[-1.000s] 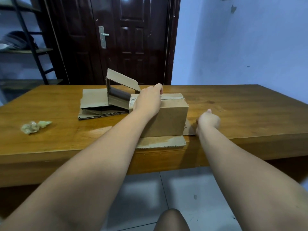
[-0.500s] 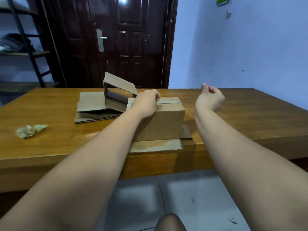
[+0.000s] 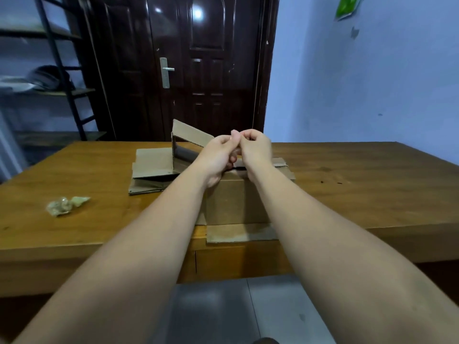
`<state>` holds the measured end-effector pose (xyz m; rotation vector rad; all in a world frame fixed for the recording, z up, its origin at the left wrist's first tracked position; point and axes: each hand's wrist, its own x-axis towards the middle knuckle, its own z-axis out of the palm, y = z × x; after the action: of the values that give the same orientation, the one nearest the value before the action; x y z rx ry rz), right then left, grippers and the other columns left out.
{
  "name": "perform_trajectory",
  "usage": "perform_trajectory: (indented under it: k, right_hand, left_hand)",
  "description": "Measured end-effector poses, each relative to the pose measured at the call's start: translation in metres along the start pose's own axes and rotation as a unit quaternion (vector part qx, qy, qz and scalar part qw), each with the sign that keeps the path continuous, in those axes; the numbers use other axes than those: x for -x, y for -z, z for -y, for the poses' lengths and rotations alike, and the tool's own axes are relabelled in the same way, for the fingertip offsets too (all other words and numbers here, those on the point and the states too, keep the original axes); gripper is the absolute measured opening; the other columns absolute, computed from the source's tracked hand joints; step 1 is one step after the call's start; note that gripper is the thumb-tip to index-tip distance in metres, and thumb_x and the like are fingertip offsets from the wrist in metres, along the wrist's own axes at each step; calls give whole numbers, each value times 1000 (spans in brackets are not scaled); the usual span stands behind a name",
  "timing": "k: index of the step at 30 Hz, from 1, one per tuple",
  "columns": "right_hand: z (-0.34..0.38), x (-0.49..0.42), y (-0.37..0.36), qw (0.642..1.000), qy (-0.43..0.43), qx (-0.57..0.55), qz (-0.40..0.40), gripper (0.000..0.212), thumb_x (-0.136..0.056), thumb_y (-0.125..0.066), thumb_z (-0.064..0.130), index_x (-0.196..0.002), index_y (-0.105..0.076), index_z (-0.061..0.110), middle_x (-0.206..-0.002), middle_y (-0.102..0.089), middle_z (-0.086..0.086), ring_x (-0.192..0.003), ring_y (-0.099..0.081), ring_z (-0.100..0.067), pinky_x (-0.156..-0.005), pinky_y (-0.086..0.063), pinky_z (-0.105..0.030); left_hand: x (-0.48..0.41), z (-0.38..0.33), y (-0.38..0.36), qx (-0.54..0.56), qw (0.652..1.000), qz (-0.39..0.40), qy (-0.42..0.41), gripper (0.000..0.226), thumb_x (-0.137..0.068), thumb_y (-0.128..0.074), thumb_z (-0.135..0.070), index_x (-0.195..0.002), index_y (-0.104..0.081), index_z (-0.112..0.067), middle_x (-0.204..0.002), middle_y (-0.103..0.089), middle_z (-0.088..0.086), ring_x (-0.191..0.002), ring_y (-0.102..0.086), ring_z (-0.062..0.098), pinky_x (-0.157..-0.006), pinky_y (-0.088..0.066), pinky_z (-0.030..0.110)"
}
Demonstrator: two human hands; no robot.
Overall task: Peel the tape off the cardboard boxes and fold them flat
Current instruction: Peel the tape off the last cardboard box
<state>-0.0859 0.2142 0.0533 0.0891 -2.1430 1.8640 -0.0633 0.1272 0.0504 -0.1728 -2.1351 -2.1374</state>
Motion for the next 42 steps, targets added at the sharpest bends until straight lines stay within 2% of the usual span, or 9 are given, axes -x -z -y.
perform_trajectory:
  k: [5, 13, 16, 19, 21, 25, 28, 35, 42]
  right_hand:
    - [-2, 0, 5, 1000, -4, 14, 6, 30, -89, -61, 37, -64, -66, 21, -70, -69, 0, -78, -63, -18, -82, -50, -40]
    - [-5, 1, 8, 996, -28, -64, -49, 15, -89, -63, 19, -75, -61, 21, -67, -67, 5, -76, -65, -13, -84, -52, -32]
    - [-7, 0, 7, 997, -17, -45, -64, 16, -91, -60, 19, -75, -61, 19, -69, -66, 6, -74, -59, -15, -79, -49, -32]
    - [-8, -1, 7, 995, -14, -34, -88, 14, -92, -58, 19, -78, -61, 20, -78, -64, 3, -75, -56, -17, -79, -49, -35]
    - [-9, -3, 8, 995, -17, -38, -86, 16, -91, -58, 17, -75, -59, 22, -79, -63, 1, -74, -55, -17, -78, -51, -36]
    - [-8, 0, 10, 996, -14, -79, -33, 16, -89, -63, 10, -75, -60, 18, -76, -61, 1, -68, -60, -19, -66, -56, -36]
    - [-8, 1, 9, 998, 3, -64, -18, 19, -86, -67, 9, -71, -59, 17, -73, -63, 1, -69, -60, -16, -71, -54, -36]
    - [-5, 3, 6, 999, 26, 25, 19, 26, -80, -74, 38, -78, -56, 19, -70, -52, 6, -67, -49, -12, -64, -47, -36]
    - [-2, 5, 6, 997, 47, 48, 36, 28, -91, -58, 44, -89, -56, 16, -78, -54, 6, -71, -48, -9, -67, -47, -35]
  left_hand:
    - [-6, 6, 6, 50, 998, -34, 1, 29, -101, -42, -10, -121, -61, -7, -76, -61, 0, -56, -46, 4, -53, -41, 17]
    - [-3, -1, 2, 122, 980, -148, 47, 29, -100, -40, -19, -115, -63, -8, -51, -42, -6, -46, -31, 7, -48, -30, 21]
    - [0, -5, -7, 29, 988, -153, 16, 30, -92, -58, -35, -99, -71, -9, -48, -47, -5, -45, -41, 11, -46, -32, 23]
    - [3, -4, -15, -72, 985, -153, -17, 21, -92, -60, -24, -96, -72, -8, -79, -64, 2, -80, -59, 16, -68, -51, 39]
    - [1, 0, -17, -142, 975, -166, -30, 24, -96, -53, -23, -81, -68, -14, -68, -62, 7, -66, -60, 20, -69, -48, 39]
    - [-6, 6, -17, -88, 984, -151, -31, 37, -98, -40, -6, -133, -47, -16, -102, -60, 3, -76, -67, 17, -80, -58, 37]
    - [-7, 7, -12, -19, 990, -138, -8, 46, -96, -44, -1, -140, -37, -13, -105, -62, 6, -90, -69, 21, -85, -57, 34]
    - [-5, 0, -7, 32, 984, -173, 20, 33, -103, -37, -26, -94, -65, -10, -61, -48, -2, -52, -39, 11, -50, -35, 24]
    - [-2, -5, -12, 4, 984, -179, -5, 43, -100, -41, -40, -66, -57, -20, -55, -43, -6, -56, -38, 12, -59, -35, 28]
